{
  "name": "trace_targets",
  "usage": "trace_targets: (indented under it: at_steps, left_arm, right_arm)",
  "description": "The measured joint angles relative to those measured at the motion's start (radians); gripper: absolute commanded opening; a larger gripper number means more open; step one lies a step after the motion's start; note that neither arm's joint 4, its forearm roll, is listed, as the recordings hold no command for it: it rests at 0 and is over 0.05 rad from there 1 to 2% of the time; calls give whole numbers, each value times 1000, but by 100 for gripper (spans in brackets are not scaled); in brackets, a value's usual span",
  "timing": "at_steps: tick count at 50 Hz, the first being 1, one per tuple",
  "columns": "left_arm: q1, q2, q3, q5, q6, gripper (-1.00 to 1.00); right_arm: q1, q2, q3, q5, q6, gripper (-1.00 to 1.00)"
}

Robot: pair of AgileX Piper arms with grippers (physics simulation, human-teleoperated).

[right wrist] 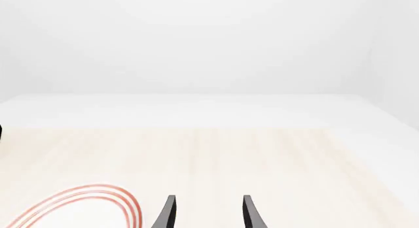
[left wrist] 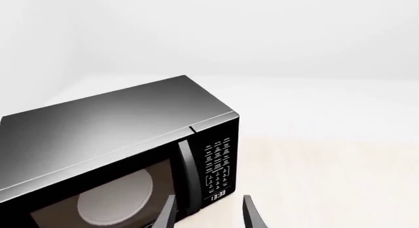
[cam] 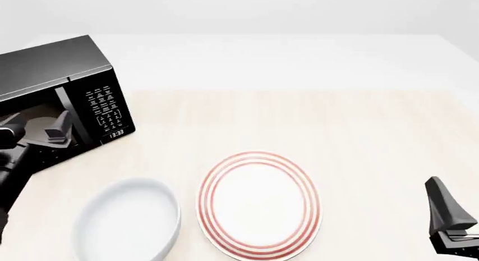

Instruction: Open the microwave.

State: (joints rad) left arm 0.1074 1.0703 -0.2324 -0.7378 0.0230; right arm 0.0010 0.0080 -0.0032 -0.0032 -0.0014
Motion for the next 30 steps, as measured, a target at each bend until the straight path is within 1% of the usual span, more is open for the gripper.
trace_targets:
  at_steps: [30]
  left_arm:
    - [19, 226, -51, -107, -17, 100]
  right_arm:
    - [0, 0, 0, 0, 0, 100]
